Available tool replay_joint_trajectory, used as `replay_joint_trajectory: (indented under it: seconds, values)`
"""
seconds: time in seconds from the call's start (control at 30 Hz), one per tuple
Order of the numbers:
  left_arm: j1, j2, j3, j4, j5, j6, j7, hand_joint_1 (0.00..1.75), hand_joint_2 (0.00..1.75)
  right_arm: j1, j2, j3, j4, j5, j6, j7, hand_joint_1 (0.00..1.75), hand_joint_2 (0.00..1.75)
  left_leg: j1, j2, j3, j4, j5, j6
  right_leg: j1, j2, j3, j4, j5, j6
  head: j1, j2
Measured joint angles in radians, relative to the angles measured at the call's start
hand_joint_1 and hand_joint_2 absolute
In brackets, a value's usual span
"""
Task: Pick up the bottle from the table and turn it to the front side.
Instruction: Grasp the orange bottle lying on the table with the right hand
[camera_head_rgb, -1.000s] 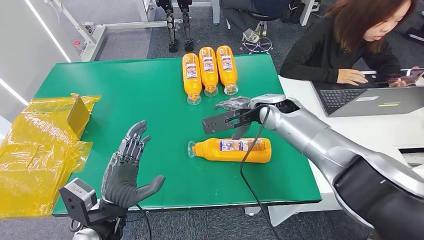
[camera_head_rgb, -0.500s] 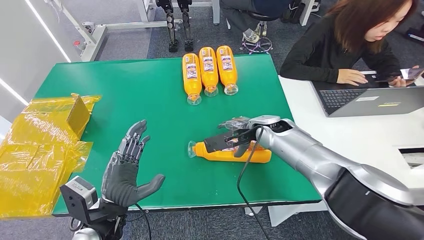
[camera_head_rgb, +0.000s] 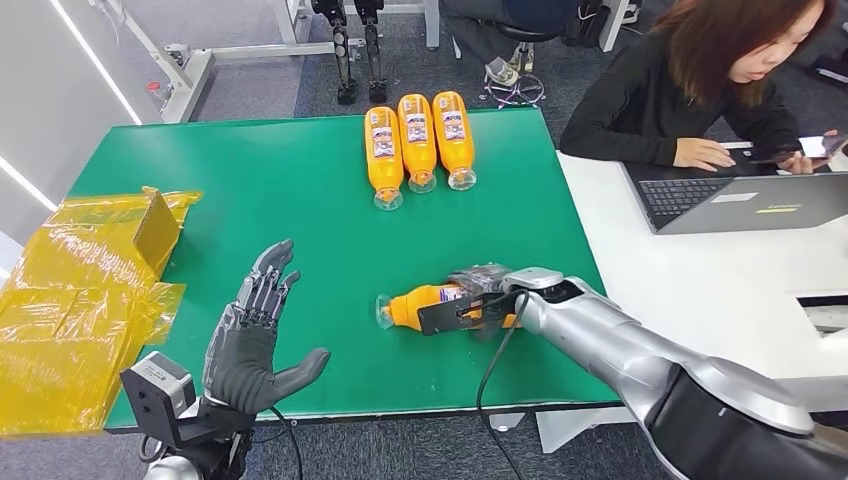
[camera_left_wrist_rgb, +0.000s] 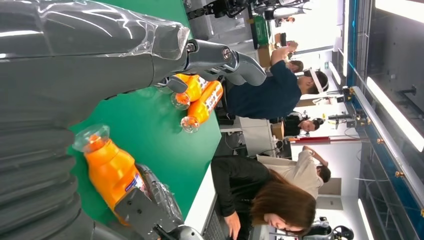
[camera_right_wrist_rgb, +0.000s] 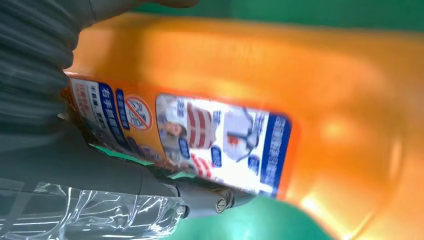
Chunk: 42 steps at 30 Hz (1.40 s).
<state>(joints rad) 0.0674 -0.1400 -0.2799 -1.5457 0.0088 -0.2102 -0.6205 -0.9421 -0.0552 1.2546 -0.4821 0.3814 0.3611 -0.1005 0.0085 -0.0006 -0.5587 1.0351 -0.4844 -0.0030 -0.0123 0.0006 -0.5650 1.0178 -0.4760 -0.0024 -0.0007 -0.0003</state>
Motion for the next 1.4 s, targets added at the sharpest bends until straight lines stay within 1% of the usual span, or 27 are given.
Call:
replay_joint_trajectory:
  seconds: [0.07,0.2,0.63,0.73,0.8,0.9,1.17,1.3,1.4]
  values:
    - [0.0,0.0,0.0,0.0,0.0,0.0,0.001,0.0,1.75,0.01,-0.004,0.0,0.001,0.01,-0.032,0.008,1.75,1.75,0.0,0.0,0.0,0.0,0.0,0.0,0.0,0.0,0.0,0.0,0.0,0.0,0.0,0.0]
    - [0.001,-0.001,0.0,0.0,0.0,0.0,0.006,0.0,1.75,0.029,-0.011,-0.003,-0.001,0.038,-0.089,0.027,1.75,1.75,0.0,0.0,0.001,0.0,0.0,0.0,0.0,0.0,0.001,0.0,0.0,0.0,0.0,0.0]
    - [0.009,-0.001,0.0,-0.005,-0.004,0.001,0.006,0.0,1.75,0.046,-0.032,-0.029,-0.03,0.095,-0.124,0.031,1.75,1.75,0.0,0.0,0.001,0.001,0.001,0.001,0.0,0.0,0.002,0.0,0.002,0.001,0.0,0.0]
    - [0.019,-0.001,0.001,-0.013,-0.008,0.003,0.006,0.0,1.75,0.054,-0.037,-0.045,-0.048,0.126,-0.152,0.039,1.75,1.75,0.0,0.0,0.0,0.001,0.001,0.001,0.0,0.0,0.001,0.0,0.002,0.001,0.0,0.0]
    - [0.028,0.0,0.001,-0.018,-0.014,0.008,0.002,0.0,1.75,0.065,-0.046,-0.065,-0.075,0.151,-0.191,0.047,1.75,1.75,0.0,0.0,-0.001,0.001,0.001,0.001,0.0,0.0,0.001,0.0,0.002,0.001,0.0,0.0]
    - [0.044,0.001,0.002,-0.026,-0.02,0.017,-0.01,0.0,1.75,0.081,-0.065,-0.114,-0.138,0.194,-0.25,0.061,1.75,1.75,0.0,0.0,-0.002,0.002,0.001,0.001,0.0,0.0,0.0,0.0,0.002,0.001,0.0,0.0]
    - [0.079,0.002,0.003,-0.042,-0.03,0.042,-0.034,0.0,1.75,0.159,-0.137,-0.276,-0.411,0.32,-0.32,0.082,1.75,1.75,0.0,0.0,-0.004,0.001,0.001,0.001,0.0,0.0,-0.003,0.0,0.002,0.001,0.0,0.0]
    - [0.093,0.001,0.003,-0.05,-0.04,0.048,-0.04,0.0,1.75,0.241,-0.165,-0.355,-0.568,0.421,-0.389,0.088,1.75,1.75,0.0,-0.001,-0.005,0.001,0.001,0.001,0.0,-0.001,-0.004,0.0,0.002,0.001,0.0,0.0]
    - [0.096,0.0,0.004,-0.051,-0.044,0.049,-0.043,0.0,1.75,0.3,-0.174,-0.402,-0.657,0.461,-0.406,0.091,1.75,1.75,0.0,-0.001,-0.006,0.001,0.001,0.001,0.0,-0.001,-0.005,0.0,0.002,0.001,0.0,0.0]
